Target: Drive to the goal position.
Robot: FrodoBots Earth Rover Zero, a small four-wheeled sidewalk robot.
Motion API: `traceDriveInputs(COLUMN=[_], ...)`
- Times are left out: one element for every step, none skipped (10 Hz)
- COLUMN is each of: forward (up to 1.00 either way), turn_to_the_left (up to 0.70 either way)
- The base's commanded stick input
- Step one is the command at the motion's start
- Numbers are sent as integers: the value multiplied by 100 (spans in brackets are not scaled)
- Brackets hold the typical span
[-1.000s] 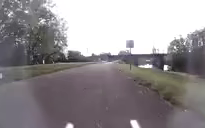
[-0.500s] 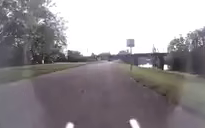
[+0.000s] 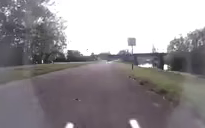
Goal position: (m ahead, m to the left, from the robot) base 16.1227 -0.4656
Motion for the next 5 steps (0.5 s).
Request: traceDriveInputs(forward=[70, 70, 70, 70, 70], turn_to_the_left=[0, 0, 0, 0, 0])
